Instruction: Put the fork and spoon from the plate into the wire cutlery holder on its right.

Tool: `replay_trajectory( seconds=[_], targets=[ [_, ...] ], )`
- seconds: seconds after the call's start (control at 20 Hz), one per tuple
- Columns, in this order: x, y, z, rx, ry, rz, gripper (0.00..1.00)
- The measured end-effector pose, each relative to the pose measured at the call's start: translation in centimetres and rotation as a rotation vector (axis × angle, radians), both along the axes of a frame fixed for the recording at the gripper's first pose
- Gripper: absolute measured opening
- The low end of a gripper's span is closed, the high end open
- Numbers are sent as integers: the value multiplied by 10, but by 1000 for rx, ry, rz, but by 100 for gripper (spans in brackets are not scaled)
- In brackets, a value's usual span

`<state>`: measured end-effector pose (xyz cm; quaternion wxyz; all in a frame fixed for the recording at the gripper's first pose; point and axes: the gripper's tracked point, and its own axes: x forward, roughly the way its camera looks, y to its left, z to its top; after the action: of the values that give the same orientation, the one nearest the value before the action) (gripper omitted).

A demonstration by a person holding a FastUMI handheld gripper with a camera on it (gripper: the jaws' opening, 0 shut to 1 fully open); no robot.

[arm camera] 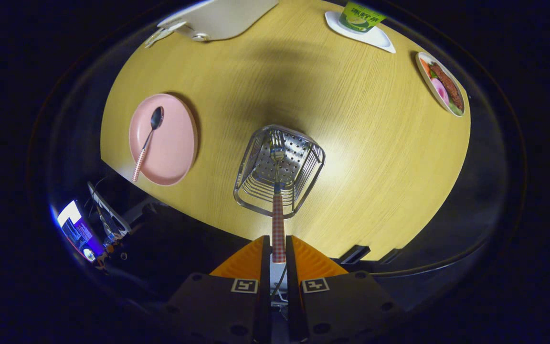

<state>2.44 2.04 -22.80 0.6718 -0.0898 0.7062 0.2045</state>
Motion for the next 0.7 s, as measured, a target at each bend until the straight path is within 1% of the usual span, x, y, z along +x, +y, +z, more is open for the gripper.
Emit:
replay_trajectory(
  seconds=[0.1,0.2,0.3,0.35,0.45,0.55,0.6,0.7],
  targets=[
    [8,13,24,84,-98,-47,18],
    [9,34,48,182,-181,-88,33],
    [0,65,65,286,-227,-113,36],
    [-6,82,70,330,-233,-126,37],
    [-21,122,73,418,-216,-156,46],
    [-34,168,71,512,-174,-206,46],
    [-40,186,67,533,-150,-229,46],
    [-49,214,43,520,-107,-252,48]
  ],
)
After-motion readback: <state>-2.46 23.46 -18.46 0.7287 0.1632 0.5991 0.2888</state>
